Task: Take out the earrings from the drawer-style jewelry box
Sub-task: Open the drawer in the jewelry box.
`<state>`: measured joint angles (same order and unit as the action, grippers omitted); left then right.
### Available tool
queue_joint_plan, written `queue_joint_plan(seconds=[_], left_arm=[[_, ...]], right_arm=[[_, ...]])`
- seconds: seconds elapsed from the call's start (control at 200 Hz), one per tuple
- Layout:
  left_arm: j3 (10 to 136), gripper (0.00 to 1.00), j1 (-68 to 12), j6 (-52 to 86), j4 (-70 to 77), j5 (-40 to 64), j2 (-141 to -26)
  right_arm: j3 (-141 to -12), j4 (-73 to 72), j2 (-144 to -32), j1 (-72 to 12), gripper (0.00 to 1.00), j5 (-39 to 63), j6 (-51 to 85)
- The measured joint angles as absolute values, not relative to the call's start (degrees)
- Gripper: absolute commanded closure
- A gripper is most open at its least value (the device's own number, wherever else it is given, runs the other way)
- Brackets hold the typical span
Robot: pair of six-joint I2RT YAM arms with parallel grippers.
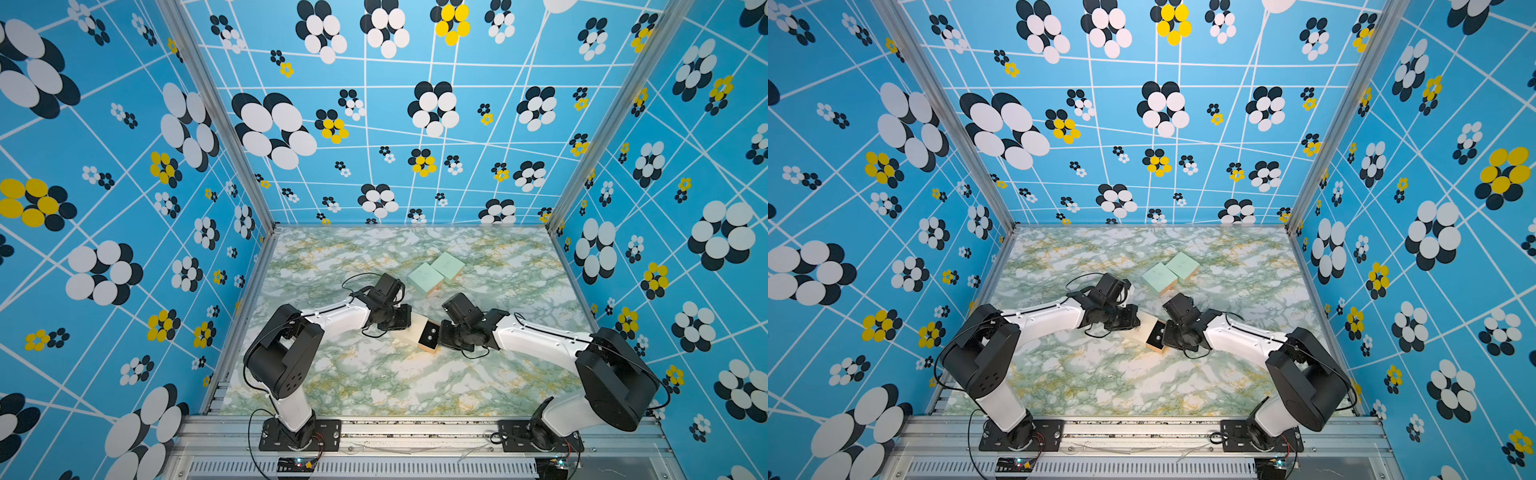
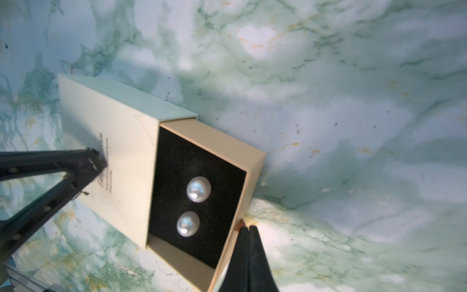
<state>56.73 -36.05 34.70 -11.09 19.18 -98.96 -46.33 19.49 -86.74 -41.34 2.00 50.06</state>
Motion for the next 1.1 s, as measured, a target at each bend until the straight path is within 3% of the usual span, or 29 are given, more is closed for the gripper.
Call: queue_joint_plan(seconds=[0.25, 0.49, 0.71, 1.099], left_arm=[[56.7, 1.00, -36.1, 34.7, -11.1, 19.2, -99.0], [56.7, 1.00, -36.0, 34.5, -11.1, 19.4, -99.0], [56.7, 1.00, -35.9, 34.5, -11.1, 19.4, -99.0], [56.8, 1.00, -35.9, 34.5, -11.1, 19.5, -99.0]], right_arm=[[-46.3, 21.9, -84.2, -41.3, 0.71, 1.2, 46.8], [-48.6, 23.3, -79.5, -41.3, 0.70, 0.3, 39.0], [-55.9, 24.5, -84.3, -41.3, 0.75, 2.1, 34.2], [-56.0, 24.6, -88.8, -42.6, 0.77, 5.0, 34.7]])
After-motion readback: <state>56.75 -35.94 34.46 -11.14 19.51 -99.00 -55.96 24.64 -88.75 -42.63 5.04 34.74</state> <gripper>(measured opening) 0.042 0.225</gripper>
